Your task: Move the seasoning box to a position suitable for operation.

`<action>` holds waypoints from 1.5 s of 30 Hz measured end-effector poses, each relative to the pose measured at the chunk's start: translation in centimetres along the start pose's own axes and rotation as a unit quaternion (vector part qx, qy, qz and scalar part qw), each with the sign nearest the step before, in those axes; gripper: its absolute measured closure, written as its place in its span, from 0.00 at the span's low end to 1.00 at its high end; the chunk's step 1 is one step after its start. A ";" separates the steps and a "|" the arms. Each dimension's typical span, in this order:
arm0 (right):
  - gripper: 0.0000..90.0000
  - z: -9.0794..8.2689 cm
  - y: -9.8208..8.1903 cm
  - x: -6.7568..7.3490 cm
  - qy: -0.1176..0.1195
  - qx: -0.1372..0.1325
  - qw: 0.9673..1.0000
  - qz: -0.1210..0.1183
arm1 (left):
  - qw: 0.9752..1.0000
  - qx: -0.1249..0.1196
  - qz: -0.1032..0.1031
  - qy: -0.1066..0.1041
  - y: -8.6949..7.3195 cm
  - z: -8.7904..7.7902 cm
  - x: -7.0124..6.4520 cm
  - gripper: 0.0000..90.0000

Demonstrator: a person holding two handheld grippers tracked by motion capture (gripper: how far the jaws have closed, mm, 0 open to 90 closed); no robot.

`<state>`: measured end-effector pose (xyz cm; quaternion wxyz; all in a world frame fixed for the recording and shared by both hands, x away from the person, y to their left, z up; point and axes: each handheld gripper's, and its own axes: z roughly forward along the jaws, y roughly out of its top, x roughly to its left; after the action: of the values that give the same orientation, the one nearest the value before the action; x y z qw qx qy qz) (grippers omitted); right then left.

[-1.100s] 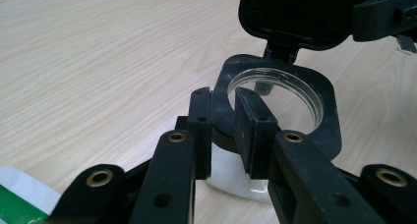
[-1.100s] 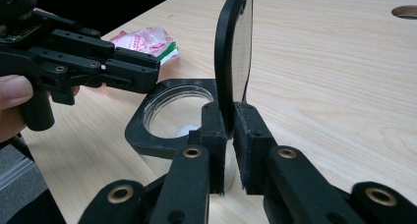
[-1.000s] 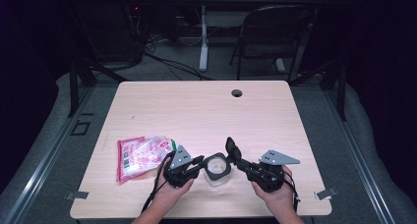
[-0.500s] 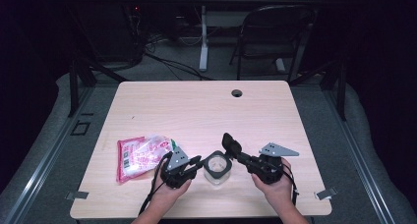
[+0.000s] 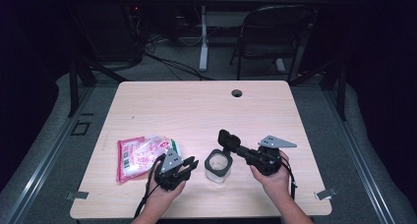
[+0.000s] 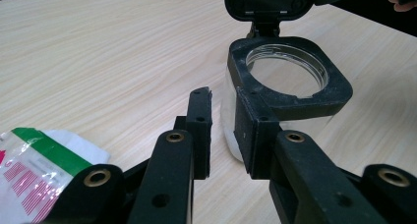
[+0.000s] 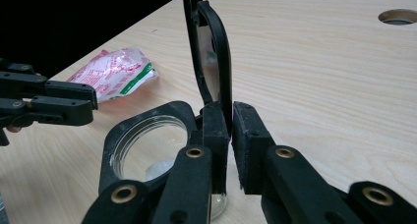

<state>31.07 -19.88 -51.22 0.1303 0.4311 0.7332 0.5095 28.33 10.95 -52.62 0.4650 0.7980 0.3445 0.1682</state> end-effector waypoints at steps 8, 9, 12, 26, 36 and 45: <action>0.95 0.6 0.4 -0.4 -0.005 -0.003 1.000 0.002 | 1.000 0.000 -0.002 0.005 -0.2 -0.1 0.0 0.85; 0.95 0.7 0.4 -0.4 -0.005 -0.003 1.000 0.004 | 1.000 -0.001 -0.004 0.005 -0.2 -0.2 0.0 0.85; 0.95 0.9 0.4 -0.6 -0.004 -0.005 1.000 0.005 | 1.000 -0.002 -0.005 0.007 -0.2 -0.3 0.1 0.85; 0.89 0.5 -0.1 -0.6 -0.012 -0.001 1.000 -0.003 | 1.000 -0.008 -0.015 0.017 -0.5 -1.0 1.2 0.82; 0.73 -1.4 -0.8 -0.7 -0.019 -0.003 0.999 -0.032 | 0.999 -0.011 -0.030 0.035 -0.9 -1.9 3.0 0.72; 0.60 -2.3 -0.8 -0.4 -0.028 -0.007 0.998 -0.057 | 0.996 -0.012 -0.048 0.071 -1.5 -3.3 5.0 0.55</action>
<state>29.50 -21.73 -50.97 0.1827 0.4020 0.7490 0.4939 29.25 17.05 -52.49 0.4563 0.7609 0.4129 0.2059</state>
